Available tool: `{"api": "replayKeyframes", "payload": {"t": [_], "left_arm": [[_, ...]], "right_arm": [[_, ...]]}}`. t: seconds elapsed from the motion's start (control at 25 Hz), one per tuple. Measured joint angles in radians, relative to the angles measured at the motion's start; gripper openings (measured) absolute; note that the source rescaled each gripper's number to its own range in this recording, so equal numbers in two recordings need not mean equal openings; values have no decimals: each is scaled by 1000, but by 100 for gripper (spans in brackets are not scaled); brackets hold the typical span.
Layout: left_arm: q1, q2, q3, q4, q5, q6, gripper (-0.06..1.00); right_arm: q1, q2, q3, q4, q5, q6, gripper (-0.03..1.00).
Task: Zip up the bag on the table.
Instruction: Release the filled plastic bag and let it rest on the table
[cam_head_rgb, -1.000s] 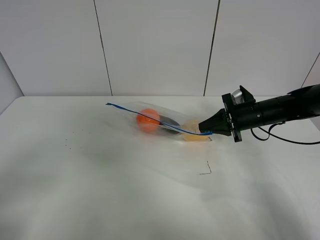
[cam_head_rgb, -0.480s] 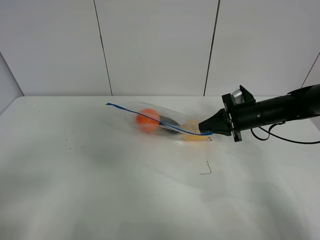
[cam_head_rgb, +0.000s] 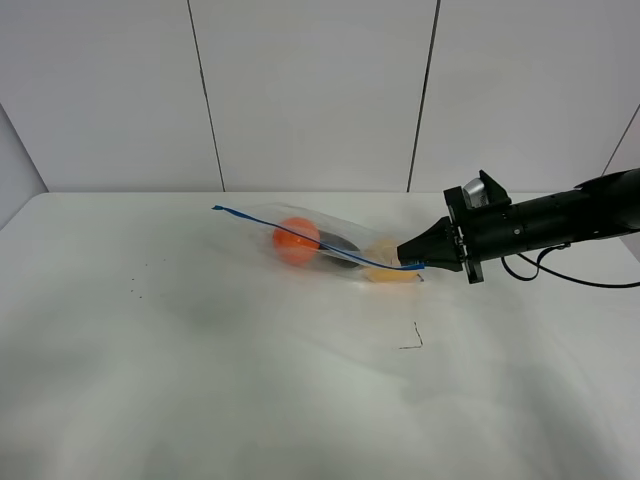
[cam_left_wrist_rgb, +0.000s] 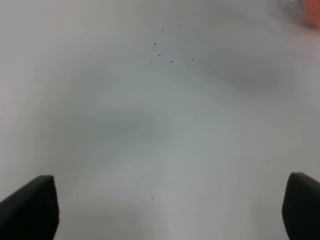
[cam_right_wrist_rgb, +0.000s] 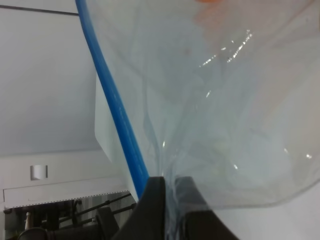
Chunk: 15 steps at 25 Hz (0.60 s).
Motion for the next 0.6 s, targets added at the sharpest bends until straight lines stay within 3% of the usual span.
{"api": "replayKeyframes", "payload": {"t": [0.6], "left_arm": [[0,0,0,-16,0,23,100]], "right_arm": [[0,0,0,1,0,0,0]]}}
